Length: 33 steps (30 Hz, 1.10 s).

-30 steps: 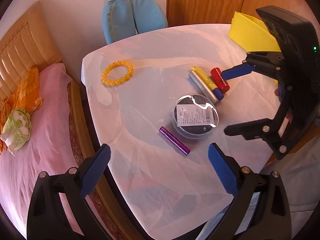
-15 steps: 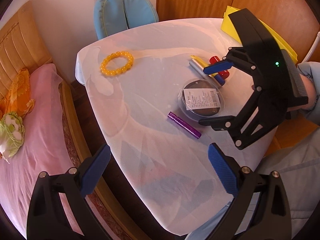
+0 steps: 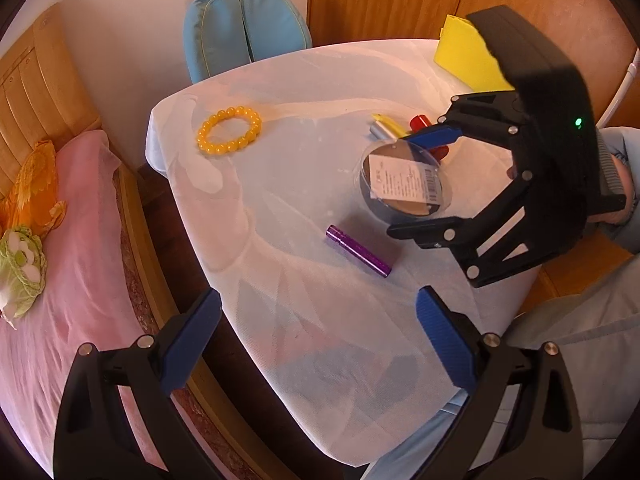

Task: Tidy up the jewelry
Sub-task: 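Grasp the round clear case with receipt label with the right gripper, then carry the round case with the right gripper toward the yellow bin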

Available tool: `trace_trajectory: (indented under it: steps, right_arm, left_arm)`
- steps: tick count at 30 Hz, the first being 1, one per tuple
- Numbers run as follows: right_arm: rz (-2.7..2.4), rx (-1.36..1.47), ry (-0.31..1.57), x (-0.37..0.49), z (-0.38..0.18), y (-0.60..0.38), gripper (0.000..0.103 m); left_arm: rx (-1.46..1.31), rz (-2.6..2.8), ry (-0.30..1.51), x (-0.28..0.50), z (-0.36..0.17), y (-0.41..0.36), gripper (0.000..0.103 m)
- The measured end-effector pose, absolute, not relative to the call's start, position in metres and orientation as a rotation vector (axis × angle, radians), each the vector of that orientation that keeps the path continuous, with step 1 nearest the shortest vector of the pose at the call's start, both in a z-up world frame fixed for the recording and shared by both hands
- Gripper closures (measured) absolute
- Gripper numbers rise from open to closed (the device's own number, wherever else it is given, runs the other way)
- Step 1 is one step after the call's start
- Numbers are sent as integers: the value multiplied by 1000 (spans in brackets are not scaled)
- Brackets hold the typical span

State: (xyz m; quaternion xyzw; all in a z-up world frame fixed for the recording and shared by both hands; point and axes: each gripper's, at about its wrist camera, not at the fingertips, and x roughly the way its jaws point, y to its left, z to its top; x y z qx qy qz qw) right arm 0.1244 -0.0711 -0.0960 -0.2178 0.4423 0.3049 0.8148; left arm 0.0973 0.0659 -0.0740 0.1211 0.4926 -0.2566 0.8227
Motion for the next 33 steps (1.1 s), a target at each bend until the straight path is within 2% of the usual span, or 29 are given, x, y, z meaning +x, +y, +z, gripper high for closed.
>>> trace_trajectory:
  steps: [5, 10, 17, 25, 33]
  right_arm:
    - [588, -421, 918, 116, -71, -87, 27]
    - [445, -260, 918, 95, -42, -137, 26]
    - [276, -119, 894, 53, -21, -232, 26]
    - [238, -90, 818, 20, 7, -368, 26]
    - [206, -35, 807, 62, 23, -463, 26]
  left_arm:
    - [260, -608, 1013, 99, -69, 56, 8]
    - [287, -736, 963, 105, -63, 25, 8]
    - [449, -895, 899, 112, -48, -82, 8]
    - [370, -889, 857, 115, -24, -206, 8]
    - [432, -867, 835, 147, 6, -293, 8]
